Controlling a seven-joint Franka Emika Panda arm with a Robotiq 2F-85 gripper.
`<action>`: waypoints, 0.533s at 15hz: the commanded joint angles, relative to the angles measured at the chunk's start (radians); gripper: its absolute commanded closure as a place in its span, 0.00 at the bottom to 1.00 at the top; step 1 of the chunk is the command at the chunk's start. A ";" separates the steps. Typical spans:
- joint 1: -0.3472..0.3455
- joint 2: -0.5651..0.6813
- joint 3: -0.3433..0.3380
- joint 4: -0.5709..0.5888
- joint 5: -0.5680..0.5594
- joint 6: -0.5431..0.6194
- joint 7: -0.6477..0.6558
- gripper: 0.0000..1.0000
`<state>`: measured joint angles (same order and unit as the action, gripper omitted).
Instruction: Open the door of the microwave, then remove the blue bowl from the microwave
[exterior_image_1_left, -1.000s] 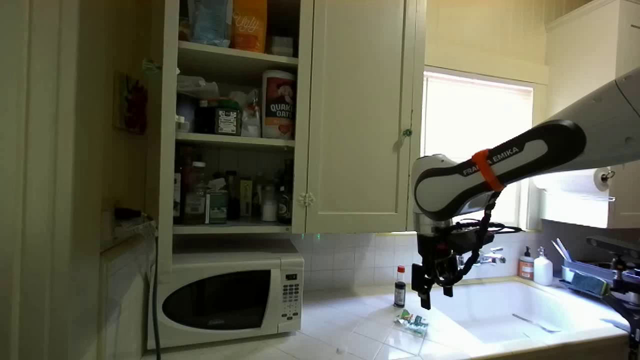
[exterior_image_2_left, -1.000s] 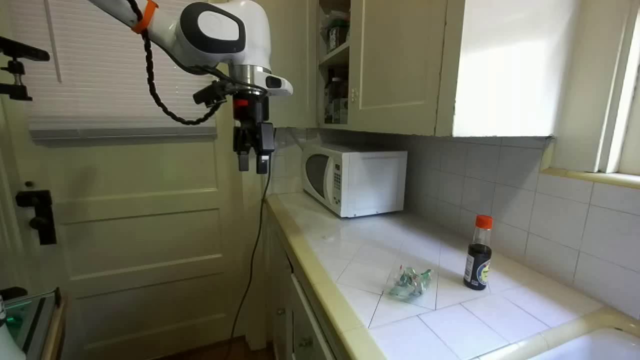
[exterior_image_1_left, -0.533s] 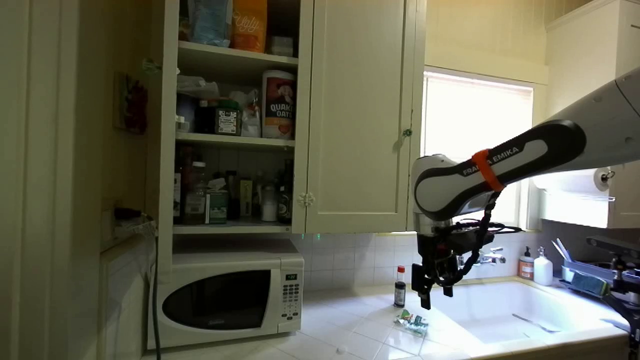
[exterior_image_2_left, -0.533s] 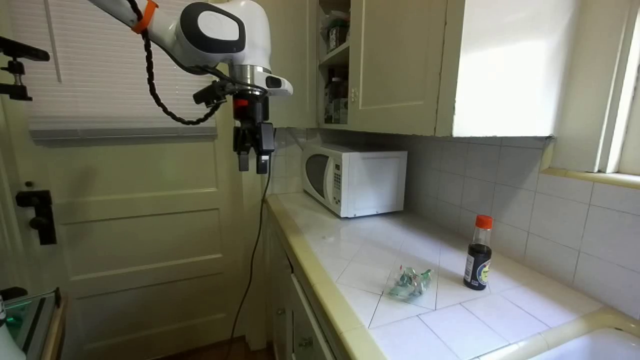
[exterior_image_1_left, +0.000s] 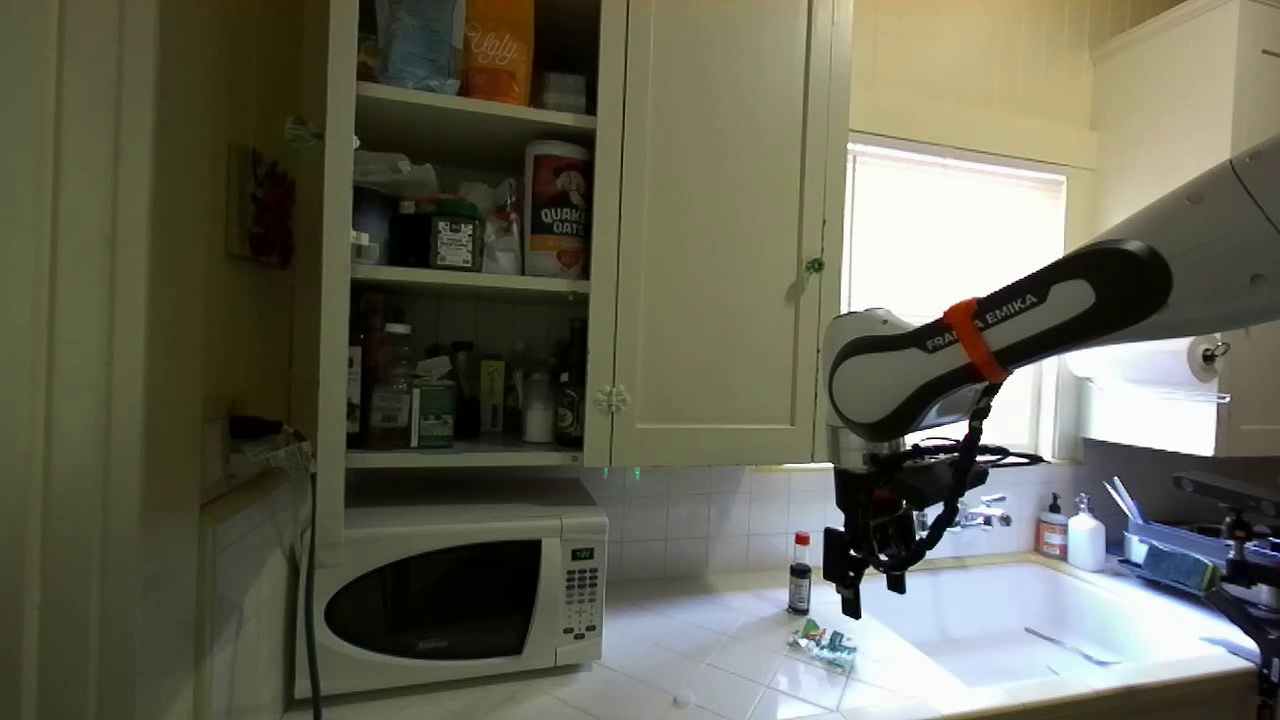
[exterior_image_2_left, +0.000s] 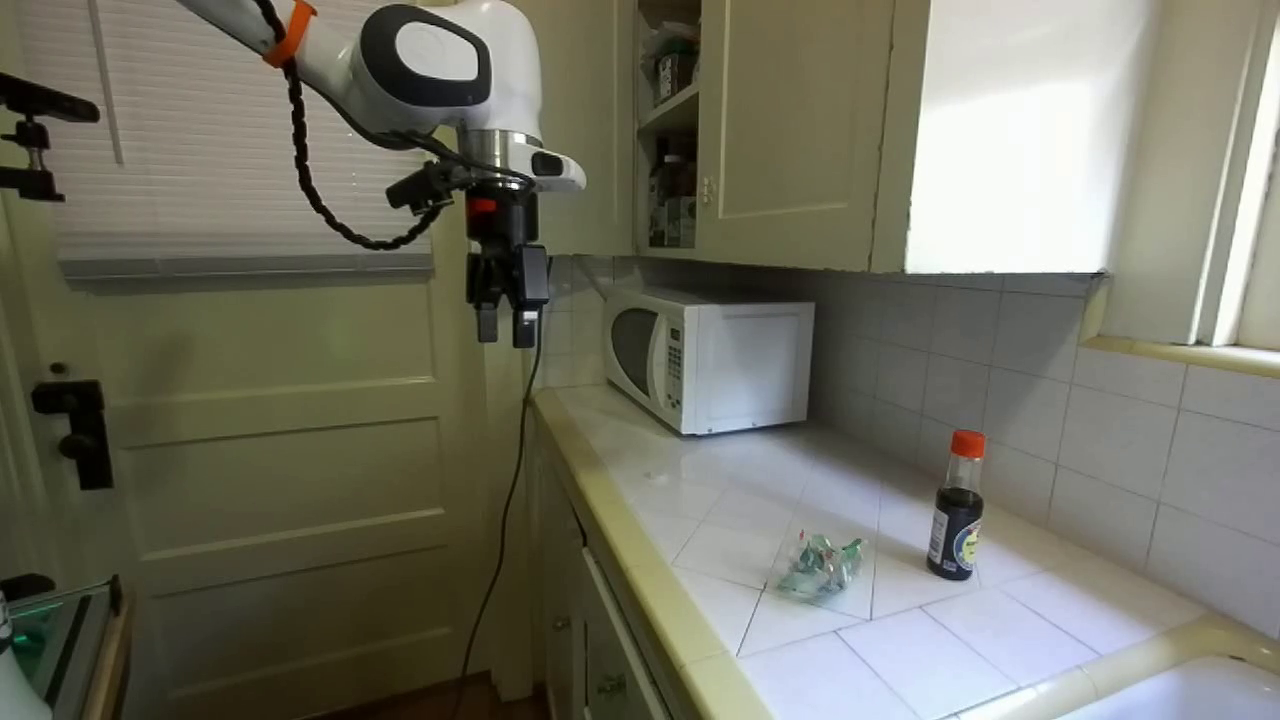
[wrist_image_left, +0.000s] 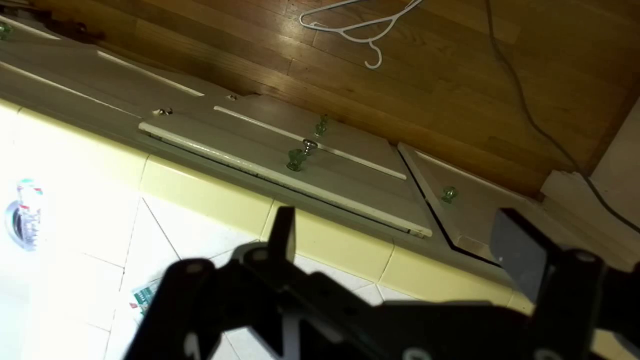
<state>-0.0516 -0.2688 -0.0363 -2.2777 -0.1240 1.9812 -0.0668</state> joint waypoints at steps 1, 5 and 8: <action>0.005 0.040 0.023 0.033 -0.045 0.020 0.054 0.00; 0.028 0.131 0.073 0.099 -0.130 0.093 0.102 0.00; 0.049 0.212 0.102 0.161 -0.193 0.160 0.130 0.00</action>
<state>-0.0226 -0.1471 0.0482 -2.1879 -0.2520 2.0939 0.0225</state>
